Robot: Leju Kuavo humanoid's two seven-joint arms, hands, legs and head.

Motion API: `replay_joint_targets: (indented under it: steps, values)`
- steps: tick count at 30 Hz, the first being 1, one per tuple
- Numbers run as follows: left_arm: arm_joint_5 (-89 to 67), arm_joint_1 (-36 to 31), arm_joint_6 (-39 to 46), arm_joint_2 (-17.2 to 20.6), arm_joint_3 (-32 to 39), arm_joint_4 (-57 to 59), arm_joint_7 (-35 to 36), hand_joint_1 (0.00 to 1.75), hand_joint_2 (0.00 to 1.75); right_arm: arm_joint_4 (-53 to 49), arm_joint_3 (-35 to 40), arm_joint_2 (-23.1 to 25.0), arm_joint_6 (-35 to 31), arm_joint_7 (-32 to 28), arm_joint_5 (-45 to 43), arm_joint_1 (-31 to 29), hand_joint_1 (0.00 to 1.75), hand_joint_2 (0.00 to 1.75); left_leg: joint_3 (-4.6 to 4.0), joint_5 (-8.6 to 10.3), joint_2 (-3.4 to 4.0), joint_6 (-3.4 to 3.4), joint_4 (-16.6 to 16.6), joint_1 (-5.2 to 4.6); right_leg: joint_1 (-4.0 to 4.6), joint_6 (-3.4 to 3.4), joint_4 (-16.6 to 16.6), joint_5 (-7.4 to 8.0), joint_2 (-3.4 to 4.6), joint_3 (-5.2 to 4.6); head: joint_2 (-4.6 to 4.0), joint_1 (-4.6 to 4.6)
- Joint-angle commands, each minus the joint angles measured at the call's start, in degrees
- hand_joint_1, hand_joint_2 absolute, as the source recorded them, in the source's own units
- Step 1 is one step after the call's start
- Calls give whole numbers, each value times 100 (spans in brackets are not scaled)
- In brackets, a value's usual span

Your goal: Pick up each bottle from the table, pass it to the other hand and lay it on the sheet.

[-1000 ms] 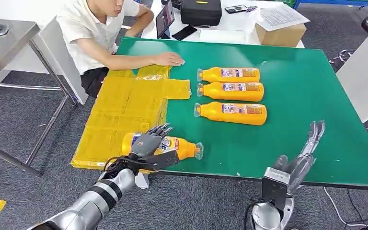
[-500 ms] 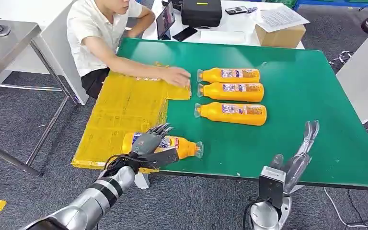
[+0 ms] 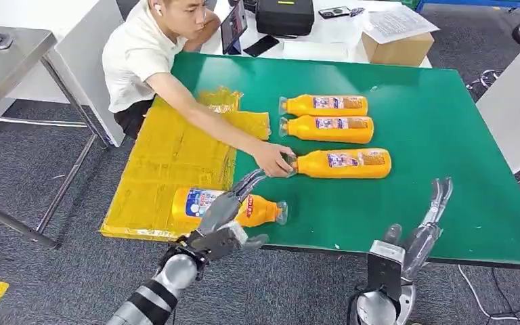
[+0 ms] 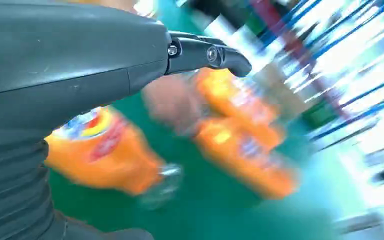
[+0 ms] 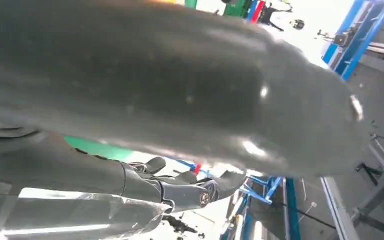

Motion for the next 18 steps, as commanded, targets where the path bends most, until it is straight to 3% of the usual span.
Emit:
replay_joint_targets:
  steps: [1,9,11,12,14,15,18]
  values:
    - [-18,703,918,219,-584,-1976,-556,0,175,-19,-143,-13,17,9,109,-6,0,0,5,-7,9,-8,1,3,2,-7,1,-3,12,1,0,-4]
    - [78,704,955,234,-611,-2005,-592,0,175,27,-130,-28,17,9,154,-8,0,0,18,-10,7,-13,-3,5,4,-11,-3,-5,13,13,0,-2]
    - [380,793,1034,284,-697,-2136,-654,0,175,394,-185,-110,17,9,805,-26,0,0,17,-8,4,-13,-5,5,4,-10,-6,-4,9,14,0,-2]
    - [516,928,1092,319,-719,-2210,-646,0,175,900,-411,-182,17,9,1716,-88,0,0,29,-12,5,-17,-9,7,6,-14,-10,-7,13,25,0,0]
    - [587,1084,1024,365,-769,-2174,-601,0,175,1541,-797,-344,17,9,2526,-229,0,0,45,-14,10,-17,-17,11,10,-14,-23,-5,18,42,0,-2]
    - [585,1141,954,404,-830,-2091,-634,0,175,1678,-1003,-473,17,9,2808,-302,0,175,47,-11,10,-14,-22,12,10,-11,-30,-1,16,47,0,-2]
    - [589,1164,872,451,-851,-1988,-698,0,175,2040,-1262,-744,17,9,3335,-466,0,175,58,-13,-4,-17,-25,12,10,-14,-33,-7,5,60,0,-2]
